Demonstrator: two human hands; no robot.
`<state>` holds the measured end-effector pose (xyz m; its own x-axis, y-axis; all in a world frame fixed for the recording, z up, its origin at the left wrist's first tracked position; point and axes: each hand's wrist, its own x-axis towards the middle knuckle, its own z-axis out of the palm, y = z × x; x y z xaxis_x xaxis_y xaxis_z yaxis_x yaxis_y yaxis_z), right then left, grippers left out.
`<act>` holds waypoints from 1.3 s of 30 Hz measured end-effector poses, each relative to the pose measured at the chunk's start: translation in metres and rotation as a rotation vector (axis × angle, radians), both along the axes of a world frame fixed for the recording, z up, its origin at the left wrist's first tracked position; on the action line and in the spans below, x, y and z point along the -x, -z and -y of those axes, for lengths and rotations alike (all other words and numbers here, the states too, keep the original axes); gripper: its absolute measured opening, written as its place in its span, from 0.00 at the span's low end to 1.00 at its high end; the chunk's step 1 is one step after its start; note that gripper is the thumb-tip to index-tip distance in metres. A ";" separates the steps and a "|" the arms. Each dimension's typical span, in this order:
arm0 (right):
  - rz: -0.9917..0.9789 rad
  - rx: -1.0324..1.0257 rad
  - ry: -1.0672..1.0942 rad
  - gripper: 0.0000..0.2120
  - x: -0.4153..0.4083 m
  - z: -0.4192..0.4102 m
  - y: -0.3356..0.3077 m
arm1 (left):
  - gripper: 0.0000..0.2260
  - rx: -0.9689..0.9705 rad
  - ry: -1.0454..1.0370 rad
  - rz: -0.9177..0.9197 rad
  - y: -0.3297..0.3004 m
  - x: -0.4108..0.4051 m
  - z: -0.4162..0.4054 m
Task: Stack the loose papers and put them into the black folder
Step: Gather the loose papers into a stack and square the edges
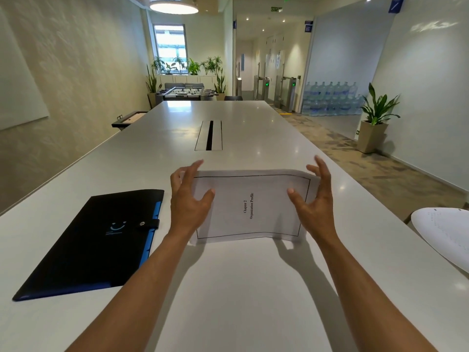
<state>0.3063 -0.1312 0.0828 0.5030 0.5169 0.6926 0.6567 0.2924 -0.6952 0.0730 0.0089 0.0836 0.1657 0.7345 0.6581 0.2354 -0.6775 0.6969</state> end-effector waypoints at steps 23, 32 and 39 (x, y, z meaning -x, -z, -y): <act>-0.231 0.115 -0.025 0.18 -0.002 0.000 0.019 | 0.23 0.302 0.106 0.143 0.032 0.009 -0.004; -0.410 0.028 0.058 0.13 -0.003 0.000 0.011 | 0.15 0.358 0.133 0.092 0.001 0.013 -0.013; -0.757 -0.080 0.061 0.13 -0.006 0.002 0.012 | 0.14 0.522 0.427 0.114 -0.009 0.037 -0.017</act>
